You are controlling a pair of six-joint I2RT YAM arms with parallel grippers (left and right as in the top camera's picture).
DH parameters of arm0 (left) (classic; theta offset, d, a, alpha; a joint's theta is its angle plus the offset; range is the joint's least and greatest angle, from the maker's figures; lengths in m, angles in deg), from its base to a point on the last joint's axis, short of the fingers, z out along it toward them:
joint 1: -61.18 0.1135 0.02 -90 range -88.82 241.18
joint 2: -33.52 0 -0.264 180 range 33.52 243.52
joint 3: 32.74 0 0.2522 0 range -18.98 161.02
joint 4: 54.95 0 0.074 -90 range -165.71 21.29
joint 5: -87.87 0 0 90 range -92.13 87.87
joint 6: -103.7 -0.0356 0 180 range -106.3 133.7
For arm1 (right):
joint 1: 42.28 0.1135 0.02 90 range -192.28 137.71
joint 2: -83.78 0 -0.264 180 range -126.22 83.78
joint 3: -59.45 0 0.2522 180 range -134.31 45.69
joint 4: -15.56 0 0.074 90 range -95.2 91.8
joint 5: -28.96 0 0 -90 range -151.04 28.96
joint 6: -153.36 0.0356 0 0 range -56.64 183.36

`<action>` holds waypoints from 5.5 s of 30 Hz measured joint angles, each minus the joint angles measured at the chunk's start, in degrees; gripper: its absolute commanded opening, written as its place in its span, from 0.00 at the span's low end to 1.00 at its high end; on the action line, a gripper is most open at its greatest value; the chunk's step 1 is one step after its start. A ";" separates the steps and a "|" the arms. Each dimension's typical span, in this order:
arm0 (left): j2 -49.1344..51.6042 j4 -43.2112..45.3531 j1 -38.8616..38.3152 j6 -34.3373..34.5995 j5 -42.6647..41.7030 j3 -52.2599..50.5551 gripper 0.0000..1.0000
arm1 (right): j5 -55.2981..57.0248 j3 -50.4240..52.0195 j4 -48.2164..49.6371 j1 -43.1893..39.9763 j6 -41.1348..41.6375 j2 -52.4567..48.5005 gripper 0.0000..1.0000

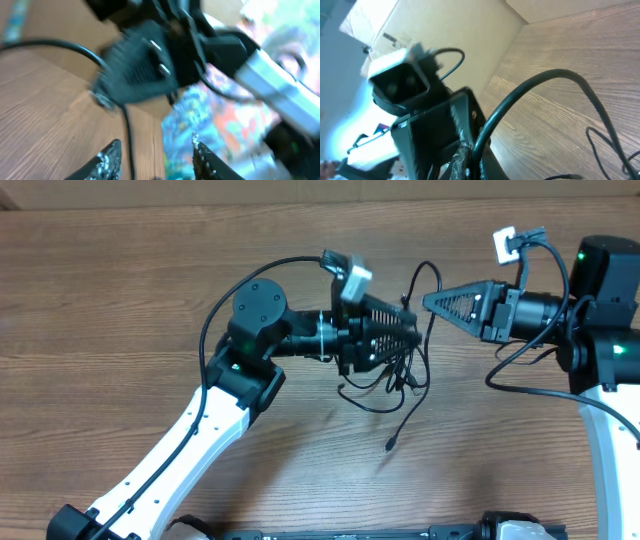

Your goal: Untangle cables

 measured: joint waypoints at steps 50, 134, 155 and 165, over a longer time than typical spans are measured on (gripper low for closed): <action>0.00 -15.45 -1.14 -20.81 -8.07 0.00 0.55 | 14.64 -0.02 -4.39 1.86 30.77 0.00 0.04; 0.00 -15.02 21.20 -17.29 -13.33 0.00 0.63 | 56.78 -0.02 -11.28 28.09 22.34 -29.68 0.89; 0.00 -15.19 21.20 -17.33 -13.14 0.00 0.65 | 62.36 -0.02 -9.11 31.58 22.99 -29.68 0.90; 0.00 -16.31 21.20 -18.86 -13.09 0.00 0.65 | 63.01 -0.02 -8.11 31.15 23.85 -29.68 0.91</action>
